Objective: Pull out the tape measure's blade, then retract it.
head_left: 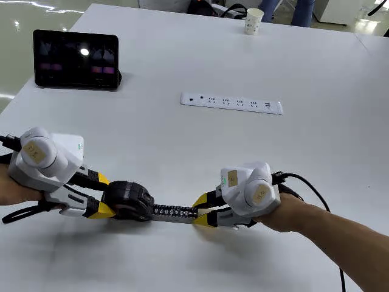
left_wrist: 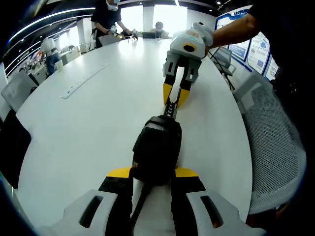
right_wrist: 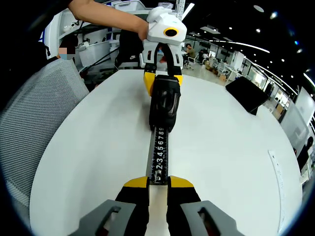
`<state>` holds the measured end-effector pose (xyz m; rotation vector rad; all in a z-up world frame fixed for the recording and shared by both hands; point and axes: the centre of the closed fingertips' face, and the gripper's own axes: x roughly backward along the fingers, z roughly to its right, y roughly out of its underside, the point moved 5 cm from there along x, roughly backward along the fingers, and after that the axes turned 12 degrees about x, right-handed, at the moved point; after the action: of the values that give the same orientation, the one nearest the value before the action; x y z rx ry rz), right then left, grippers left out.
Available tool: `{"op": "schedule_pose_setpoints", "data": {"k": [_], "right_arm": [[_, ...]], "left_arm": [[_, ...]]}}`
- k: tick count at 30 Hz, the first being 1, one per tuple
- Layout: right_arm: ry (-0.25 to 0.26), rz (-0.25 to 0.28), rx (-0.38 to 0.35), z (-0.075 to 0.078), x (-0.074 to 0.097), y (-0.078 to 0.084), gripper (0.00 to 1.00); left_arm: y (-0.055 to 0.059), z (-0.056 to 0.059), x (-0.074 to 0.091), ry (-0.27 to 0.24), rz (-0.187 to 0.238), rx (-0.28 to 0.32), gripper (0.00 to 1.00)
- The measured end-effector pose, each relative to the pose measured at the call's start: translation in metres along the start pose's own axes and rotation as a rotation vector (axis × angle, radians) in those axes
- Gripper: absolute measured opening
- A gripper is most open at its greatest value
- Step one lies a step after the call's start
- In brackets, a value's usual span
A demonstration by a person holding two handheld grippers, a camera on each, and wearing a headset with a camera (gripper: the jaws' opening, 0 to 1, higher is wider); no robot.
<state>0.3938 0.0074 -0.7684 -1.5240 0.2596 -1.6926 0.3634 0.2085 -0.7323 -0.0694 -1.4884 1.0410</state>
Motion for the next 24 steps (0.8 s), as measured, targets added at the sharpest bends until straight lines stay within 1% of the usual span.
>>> {"op": "schedule_pose_setpoints", "data": {"k": [24], "right_arm": [[-0.001,-0.012,-0.013,-0.003,0.011,0.010,0.10]], "left_arm": [[0.000,0.001,-0.001,-0.009,-0.030,-0.008,0.24]]}}
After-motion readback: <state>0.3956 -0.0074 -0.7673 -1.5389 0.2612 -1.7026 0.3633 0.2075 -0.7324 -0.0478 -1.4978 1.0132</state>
